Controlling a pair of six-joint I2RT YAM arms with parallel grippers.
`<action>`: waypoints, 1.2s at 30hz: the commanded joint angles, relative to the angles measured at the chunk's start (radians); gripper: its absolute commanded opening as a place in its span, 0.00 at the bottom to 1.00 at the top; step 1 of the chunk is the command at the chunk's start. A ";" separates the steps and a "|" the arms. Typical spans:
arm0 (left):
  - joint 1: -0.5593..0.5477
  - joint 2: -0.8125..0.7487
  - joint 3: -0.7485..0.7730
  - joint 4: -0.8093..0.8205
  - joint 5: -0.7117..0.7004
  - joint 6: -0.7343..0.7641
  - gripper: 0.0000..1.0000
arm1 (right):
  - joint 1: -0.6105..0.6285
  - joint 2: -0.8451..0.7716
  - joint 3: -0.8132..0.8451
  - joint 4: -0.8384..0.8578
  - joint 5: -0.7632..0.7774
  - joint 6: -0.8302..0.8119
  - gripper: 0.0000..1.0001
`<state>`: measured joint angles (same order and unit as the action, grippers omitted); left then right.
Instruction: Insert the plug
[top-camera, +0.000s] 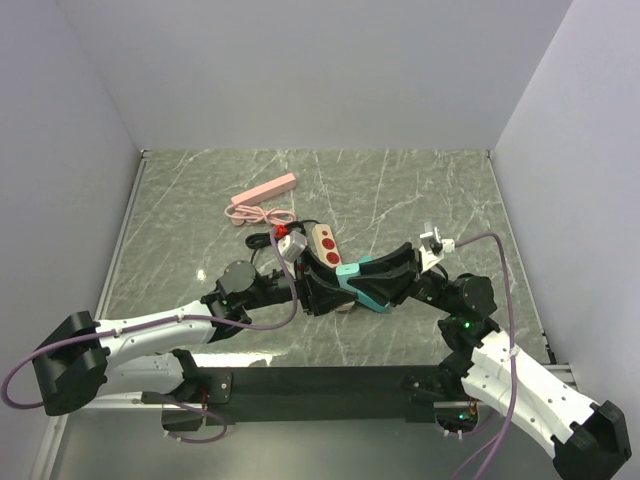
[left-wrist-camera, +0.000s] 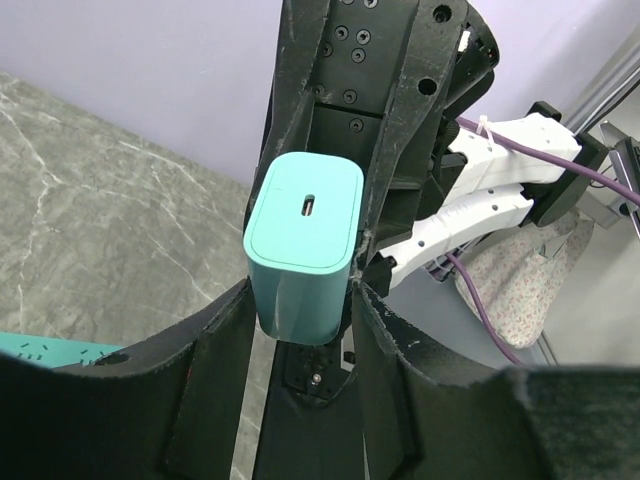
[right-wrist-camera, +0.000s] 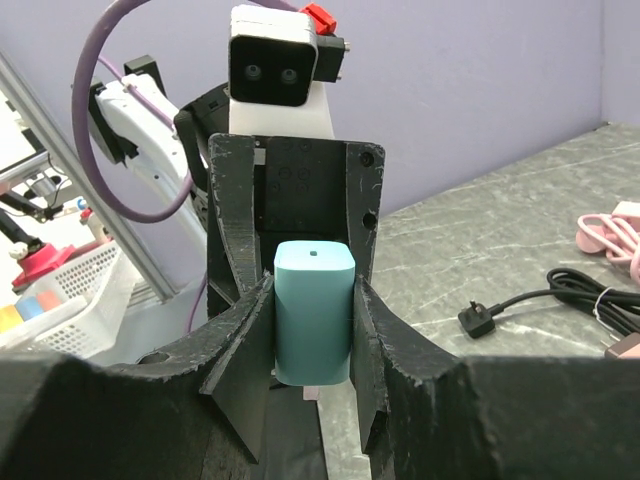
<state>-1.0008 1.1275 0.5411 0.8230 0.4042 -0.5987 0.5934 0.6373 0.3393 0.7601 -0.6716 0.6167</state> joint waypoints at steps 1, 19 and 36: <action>0.001 -0.017 0.039 0.022 0.021 0.004 0.49 | 0.009 -0.011 0.010 0.033 0.012 -0.003 0.00; -0.001 -0.014 0.046 0.051 0.041 0.019 0.25 | 0.016 0.018 -0.003 0.041 -0.011 0.006 0.00; 0.005 -0.084 0.056 -0.255 0.127 0.304 0.01 | 0.017 -0.037 0.113 -0.329 -0.007 -0.184 0.62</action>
<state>-0.9962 1.0801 0.5507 0.6697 0.4717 -0.4259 0.6071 0.6262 0.3695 0.5861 -0.7010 0.5262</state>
